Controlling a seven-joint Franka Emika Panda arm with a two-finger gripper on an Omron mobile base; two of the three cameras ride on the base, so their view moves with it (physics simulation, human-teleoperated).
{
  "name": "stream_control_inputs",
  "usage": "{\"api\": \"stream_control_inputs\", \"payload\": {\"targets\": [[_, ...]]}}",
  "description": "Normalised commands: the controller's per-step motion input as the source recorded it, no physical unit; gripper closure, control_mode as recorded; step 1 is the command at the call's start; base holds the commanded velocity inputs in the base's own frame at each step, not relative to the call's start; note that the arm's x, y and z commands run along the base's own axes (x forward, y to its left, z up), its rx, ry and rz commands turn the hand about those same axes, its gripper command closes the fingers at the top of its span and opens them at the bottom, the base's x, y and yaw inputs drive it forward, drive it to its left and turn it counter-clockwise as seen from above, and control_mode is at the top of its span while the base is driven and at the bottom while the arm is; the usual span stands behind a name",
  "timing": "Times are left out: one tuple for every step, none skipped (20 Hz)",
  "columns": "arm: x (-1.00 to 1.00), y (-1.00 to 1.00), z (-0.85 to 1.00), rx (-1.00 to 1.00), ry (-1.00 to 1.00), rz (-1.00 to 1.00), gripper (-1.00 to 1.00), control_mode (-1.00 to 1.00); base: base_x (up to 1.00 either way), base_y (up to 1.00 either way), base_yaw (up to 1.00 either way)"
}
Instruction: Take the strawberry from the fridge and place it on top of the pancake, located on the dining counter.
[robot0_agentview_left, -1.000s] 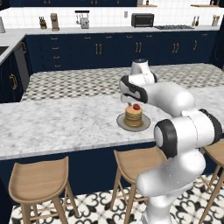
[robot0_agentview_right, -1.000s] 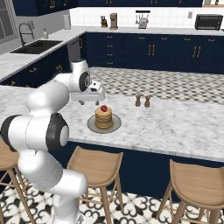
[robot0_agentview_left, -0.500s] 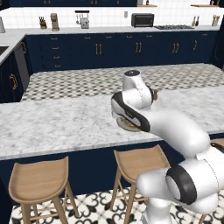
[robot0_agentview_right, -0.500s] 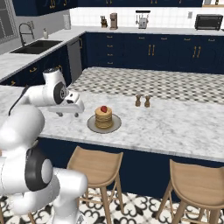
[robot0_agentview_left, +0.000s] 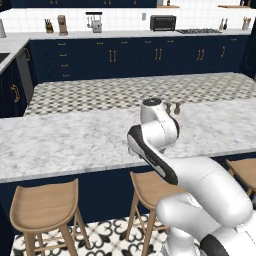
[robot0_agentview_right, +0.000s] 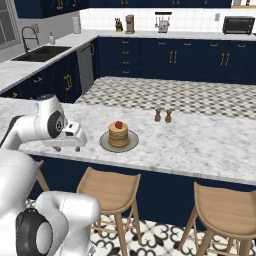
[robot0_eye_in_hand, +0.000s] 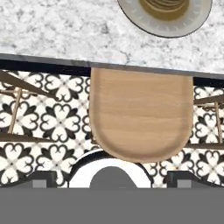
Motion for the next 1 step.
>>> {"api": "stream_control_inputs", "payload": {"targets": [[-0.03,0.0,-0.38,-0.03,0.1,0.03,-1.0,-1.0,0.0,0.0,0.0]]}}
